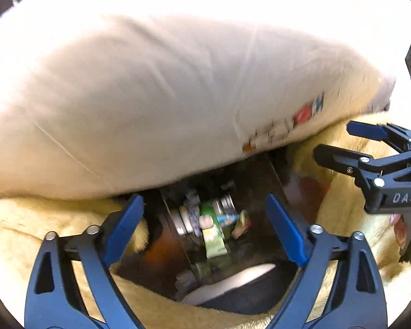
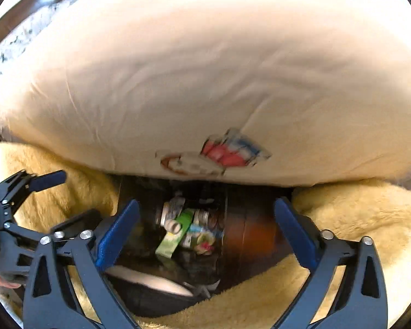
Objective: Collect trash
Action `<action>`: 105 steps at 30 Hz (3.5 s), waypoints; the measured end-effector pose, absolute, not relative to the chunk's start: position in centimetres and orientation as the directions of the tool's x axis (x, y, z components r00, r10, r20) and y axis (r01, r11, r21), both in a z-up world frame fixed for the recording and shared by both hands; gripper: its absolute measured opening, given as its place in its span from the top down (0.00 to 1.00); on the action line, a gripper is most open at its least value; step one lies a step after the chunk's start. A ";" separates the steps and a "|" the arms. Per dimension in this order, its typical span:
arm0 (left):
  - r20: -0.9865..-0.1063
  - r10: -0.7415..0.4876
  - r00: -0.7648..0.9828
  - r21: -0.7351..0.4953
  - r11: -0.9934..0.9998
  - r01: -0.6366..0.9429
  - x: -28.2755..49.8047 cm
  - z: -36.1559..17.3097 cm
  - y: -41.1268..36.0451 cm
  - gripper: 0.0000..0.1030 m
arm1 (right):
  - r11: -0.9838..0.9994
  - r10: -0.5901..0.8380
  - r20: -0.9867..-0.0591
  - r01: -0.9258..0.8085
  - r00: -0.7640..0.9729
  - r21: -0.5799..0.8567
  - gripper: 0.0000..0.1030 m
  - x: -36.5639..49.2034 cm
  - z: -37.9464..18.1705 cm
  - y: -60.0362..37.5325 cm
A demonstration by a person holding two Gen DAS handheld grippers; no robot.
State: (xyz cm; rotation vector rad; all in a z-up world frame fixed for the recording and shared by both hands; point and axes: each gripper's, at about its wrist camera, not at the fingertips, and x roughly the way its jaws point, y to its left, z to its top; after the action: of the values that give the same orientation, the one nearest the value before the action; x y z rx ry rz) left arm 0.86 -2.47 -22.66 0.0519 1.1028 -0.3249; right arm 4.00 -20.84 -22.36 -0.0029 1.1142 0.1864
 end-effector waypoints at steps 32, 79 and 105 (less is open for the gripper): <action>-0.340 -0.082 0.937 0.022 0.995 0.095 -2.2 5.0 -0.1 0.08 | 1.000 0.015 -0.344 -0.020 0.939 -0.014 0.03 -2.3 6.0 -22.0; -0.369 -0.117 0.922 -0.027 0.993 0.115 -2.5 3.1 -0.8 0.08 | 1.000 -0.017 -0.412 0.014 0.911 -0.009 0.03 -1.9 3.4 -21.6; -0.363 -0.121 0.924 -0.026 0.992 0.120 -2.7 3.1 -0.8 0.08 | 1.000 -0.016 -0.411 0.016 0.911 -0.004 0.03 -2.0 3.5 -21.3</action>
State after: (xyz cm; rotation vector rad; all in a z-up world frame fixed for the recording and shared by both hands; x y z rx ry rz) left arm -2.71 -0.80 3.15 -0.0033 0.3726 -0.1236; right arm -2.05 -21.27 3.53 -0.0002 0.4241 -0.0165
